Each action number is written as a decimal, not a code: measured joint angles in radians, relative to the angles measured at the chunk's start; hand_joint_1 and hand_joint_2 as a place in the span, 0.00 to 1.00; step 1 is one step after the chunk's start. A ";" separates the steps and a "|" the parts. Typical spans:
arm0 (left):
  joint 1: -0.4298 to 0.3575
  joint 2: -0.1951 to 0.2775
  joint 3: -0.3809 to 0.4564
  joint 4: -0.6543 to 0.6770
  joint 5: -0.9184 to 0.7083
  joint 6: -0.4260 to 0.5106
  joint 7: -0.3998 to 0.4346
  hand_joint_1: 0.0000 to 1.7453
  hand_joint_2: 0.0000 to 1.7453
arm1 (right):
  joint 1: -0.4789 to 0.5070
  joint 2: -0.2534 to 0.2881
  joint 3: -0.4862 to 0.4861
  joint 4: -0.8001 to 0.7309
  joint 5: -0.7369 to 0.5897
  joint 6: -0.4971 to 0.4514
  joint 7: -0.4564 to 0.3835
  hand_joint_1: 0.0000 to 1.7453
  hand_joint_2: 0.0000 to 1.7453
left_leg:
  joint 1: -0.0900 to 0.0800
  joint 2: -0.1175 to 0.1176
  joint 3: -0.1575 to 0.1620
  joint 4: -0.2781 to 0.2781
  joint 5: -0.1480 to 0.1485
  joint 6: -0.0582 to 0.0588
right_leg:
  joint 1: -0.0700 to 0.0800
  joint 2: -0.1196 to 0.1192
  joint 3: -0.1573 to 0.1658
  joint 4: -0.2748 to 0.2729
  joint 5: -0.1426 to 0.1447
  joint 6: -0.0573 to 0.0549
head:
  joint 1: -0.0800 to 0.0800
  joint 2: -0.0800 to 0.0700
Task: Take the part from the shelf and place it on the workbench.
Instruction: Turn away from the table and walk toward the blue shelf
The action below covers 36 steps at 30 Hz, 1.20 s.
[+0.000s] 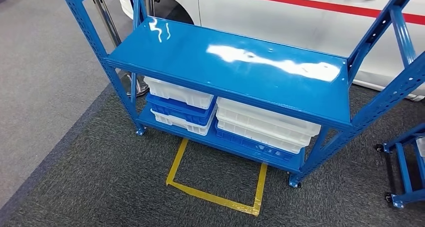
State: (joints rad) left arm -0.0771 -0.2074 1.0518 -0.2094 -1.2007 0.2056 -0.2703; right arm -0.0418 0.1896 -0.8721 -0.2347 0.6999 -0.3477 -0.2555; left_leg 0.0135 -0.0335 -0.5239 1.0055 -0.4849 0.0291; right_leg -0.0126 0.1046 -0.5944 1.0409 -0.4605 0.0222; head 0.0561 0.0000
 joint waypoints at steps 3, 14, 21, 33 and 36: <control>0.003 -0.001 0.000 0.000 -0.002 0.000 0.001 0.00 0.00 | -0.002 0.000 0.000 0.001 0.002 0.002 0.003 0.00 0.00 | 0.000 0.038 0.001 -0.009 0.007 0.015 | 0.002 -0.074 -0.071 0.147 -0.086 0.007 | 0.005 0.000; -0.003 -0.001 0.000 0.000 -0.008 0.004 0.004 0.00 0.00 | -0.002 0.000 0.000 0.001 0.017 0.010 0.018 0.00 0.00 | -0.012 0.146 0.026 -0.008 -0.020 -0.020 | 0.008 -0.139 0.021 -0.021 -0.001 -0.019 | 0.004 0.000; 0.003 0.000 0.000 0.000 -0.014 0.015 0.014 0.00 0.00 | -0.005 0.003 0.002 0.003 0.038 0.000 0.060 0.00 0.00 | -0.003 0.043 -0.120 0.292 -0.151 -0.043 | 0.001 -0.092 0.021 -0.025 0.006 -0.042 | -0.002 0.000; -0.001 -0.002 -0.005 0.000 -0.036 0.061 0.043 0.00 1.00 | -0.006 0.004 0.006 0.007 0.064 0.007 0.148 0.00 0.00 | -0.003 0.041 -0.015 0.002 0.010 0.014 | -0.001 -0.089 -0.036 0.114 -0.083 0.008 | 0.000 0.000; 0.001 -0.002 -0.006 0.000 -0.045 0.085 0.055 0.00 1.00 | -0.006 0.004 0.007 0.007 0.071 0.005 0.167 0.00 0.25 | -0.005 0.049 -0.018 0.005 0.010 0.016 | -0.002 -0.094 -0.106 0.265 -0.141 0.013 | 0.000 0.000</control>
State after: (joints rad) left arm -0.0759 -0.2090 1.0456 -0.2092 -1.2455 0.2904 -0.2150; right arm -0.0477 0.1940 -0.8653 -0.2276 0.7709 -0.3429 -0.0883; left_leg 0.0081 0.0157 -0.5423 1.0100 -0.4751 0.0449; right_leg -0.0146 0.0111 -0.7007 1.3058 -0.6013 0.0352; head 0.0557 0.0000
